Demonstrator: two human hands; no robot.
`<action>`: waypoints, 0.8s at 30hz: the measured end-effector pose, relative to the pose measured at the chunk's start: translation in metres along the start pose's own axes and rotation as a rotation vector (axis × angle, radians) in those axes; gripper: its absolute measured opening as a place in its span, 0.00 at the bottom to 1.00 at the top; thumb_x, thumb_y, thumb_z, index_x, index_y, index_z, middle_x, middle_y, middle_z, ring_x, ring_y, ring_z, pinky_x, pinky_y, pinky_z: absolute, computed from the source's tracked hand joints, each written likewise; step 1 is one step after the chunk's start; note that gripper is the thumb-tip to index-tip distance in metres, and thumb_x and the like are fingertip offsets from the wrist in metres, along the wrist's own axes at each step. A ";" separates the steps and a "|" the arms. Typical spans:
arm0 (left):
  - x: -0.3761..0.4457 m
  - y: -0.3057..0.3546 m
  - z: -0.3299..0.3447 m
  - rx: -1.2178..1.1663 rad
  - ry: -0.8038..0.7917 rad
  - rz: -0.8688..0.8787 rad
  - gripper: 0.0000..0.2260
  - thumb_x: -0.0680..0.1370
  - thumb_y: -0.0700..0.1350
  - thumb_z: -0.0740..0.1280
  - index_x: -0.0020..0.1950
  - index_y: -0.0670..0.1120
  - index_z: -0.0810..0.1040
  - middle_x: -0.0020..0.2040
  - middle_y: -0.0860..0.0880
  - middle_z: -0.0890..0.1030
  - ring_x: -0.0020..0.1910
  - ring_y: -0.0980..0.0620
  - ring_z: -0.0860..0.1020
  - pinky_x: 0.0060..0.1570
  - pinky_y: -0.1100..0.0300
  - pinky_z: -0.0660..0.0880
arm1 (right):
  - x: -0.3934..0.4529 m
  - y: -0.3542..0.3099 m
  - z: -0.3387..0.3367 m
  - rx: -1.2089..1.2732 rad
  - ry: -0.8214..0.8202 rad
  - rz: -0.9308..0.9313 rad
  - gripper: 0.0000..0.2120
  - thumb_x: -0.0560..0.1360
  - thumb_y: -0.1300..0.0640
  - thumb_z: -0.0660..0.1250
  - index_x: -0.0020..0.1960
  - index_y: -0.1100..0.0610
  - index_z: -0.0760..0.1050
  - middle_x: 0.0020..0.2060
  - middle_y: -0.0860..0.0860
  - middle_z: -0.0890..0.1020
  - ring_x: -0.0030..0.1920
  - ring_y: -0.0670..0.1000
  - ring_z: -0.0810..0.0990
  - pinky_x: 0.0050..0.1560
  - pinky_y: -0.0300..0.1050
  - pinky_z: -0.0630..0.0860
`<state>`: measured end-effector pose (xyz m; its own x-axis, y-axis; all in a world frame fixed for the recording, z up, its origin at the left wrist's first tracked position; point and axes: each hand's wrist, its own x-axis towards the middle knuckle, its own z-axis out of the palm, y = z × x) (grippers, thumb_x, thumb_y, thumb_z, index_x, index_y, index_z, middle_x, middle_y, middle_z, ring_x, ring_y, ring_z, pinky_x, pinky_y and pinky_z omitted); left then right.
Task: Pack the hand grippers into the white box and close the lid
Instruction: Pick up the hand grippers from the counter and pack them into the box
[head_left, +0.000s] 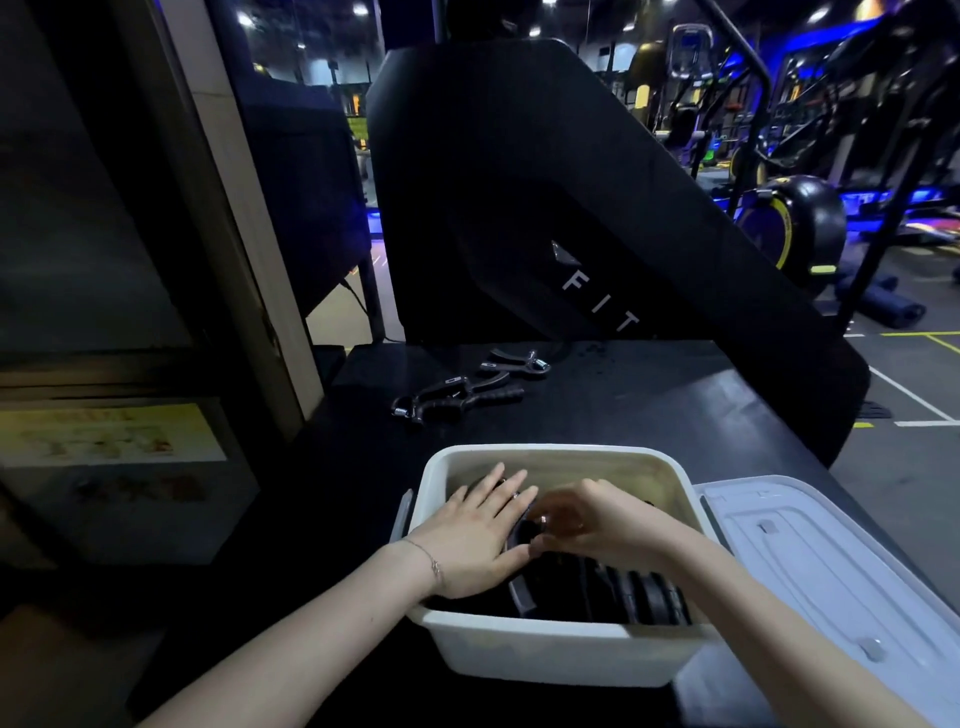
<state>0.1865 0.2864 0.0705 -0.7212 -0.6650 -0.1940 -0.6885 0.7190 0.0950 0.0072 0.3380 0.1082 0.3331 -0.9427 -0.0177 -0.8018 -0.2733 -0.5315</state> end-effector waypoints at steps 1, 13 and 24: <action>0.000 0.000 -0.001 -0.009 0.002 0.003 0.29 0.81 0.58 0.50 0.77 0.50 0.42 0.78 0.53 0.38 0.75 0.54 0.34 0.75 0.50 0.41 | 0.003 0.002 0.000 -0.012 0.009 -0.017 0.13 0.73 0.53 0.69 0.57 0.53 0.78 0.46 0.48 0.83 0.44 0.46 0.79 0.48 0.40 0.74; 0.017 -0.055 -0.039 -0.117 0.383 0.192 0.29 0.77 0.62 0.51 0.74 0.48 0.63 0.75 0.54 0.62 0.75 0.62 0.50 0.72 0.67 0.47 | 0.039 0.016 -0.014 -0.100 0.104 -0.118 0.16 0.73 0.44 0.67 0.54 0.53 0.78 0.28 0.42 0.75 0.29 0.41 0.73 0.39 0.37 0.71; 0.094 -0.160 -0.018 -0.330 0.235 -0.231 0.31 0.78 0.58 0.61 0.76 0.47 0.55 0.77 0.48 0.57 0.76 0.52 0.53 0.75 0.56 0.51 | 0.105 0.029 -0.004 -0.120 0.113 -0.200 0.27 0.74 0.39 0.61 0.70 0.48 0.65 0.66 0.47 0.73 0.67 0.47 0.69 0.65 0.48 0.70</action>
<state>0.2270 0.1051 0.0548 -0.5178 -0.8552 -0.0236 -0.7930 0.4694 0.3883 0.0169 0.2303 0.0944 0.4387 -0.8813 0.1755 -0.7811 -0.4705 -0.4105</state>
